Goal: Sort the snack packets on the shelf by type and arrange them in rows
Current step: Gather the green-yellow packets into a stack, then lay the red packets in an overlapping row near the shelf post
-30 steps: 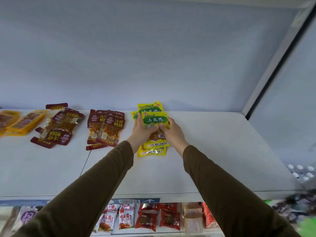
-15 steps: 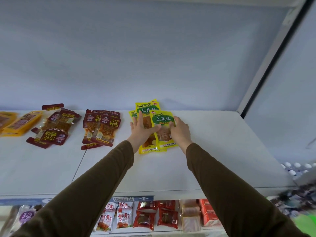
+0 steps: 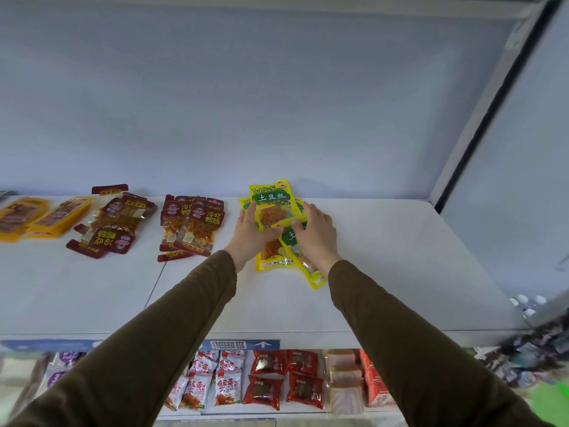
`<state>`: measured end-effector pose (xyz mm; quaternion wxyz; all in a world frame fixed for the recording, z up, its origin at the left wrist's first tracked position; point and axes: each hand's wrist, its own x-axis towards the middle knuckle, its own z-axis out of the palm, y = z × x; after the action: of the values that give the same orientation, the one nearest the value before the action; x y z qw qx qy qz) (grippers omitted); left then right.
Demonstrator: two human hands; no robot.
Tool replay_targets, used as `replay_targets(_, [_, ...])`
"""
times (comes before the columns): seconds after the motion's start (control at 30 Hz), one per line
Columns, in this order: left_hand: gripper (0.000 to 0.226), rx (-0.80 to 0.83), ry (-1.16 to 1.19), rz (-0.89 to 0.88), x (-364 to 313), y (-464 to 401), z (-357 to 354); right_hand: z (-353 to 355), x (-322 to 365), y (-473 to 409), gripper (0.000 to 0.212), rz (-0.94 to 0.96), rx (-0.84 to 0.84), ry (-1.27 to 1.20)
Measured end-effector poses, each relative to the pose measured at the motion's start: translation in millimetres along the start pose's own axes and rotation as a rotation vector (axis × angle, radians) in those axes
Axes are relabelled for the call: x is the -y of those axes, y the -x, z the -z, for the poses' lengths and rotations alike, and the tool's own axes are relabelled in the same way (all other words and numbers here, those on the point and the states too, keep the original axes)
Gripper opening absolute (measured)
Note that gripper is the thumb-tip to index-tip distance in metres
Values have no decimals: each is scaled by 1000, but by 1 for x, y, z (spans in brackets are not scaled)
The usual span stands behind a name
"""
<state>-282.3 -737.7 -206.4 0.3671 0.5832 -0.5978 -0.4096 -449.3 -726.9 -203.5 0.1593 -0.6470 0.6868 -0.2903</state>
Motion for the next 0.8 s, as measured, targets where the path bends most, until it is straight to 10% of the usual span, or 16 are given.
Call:
replay_targets(0.3, [67,-123,-808,-287,-2,38,79,-7,76,18,59,380,-26,376])
replay_targets(0.8, [65,-197,-1052,-219,82,110,349,-138,299,77,66,522,98,427])
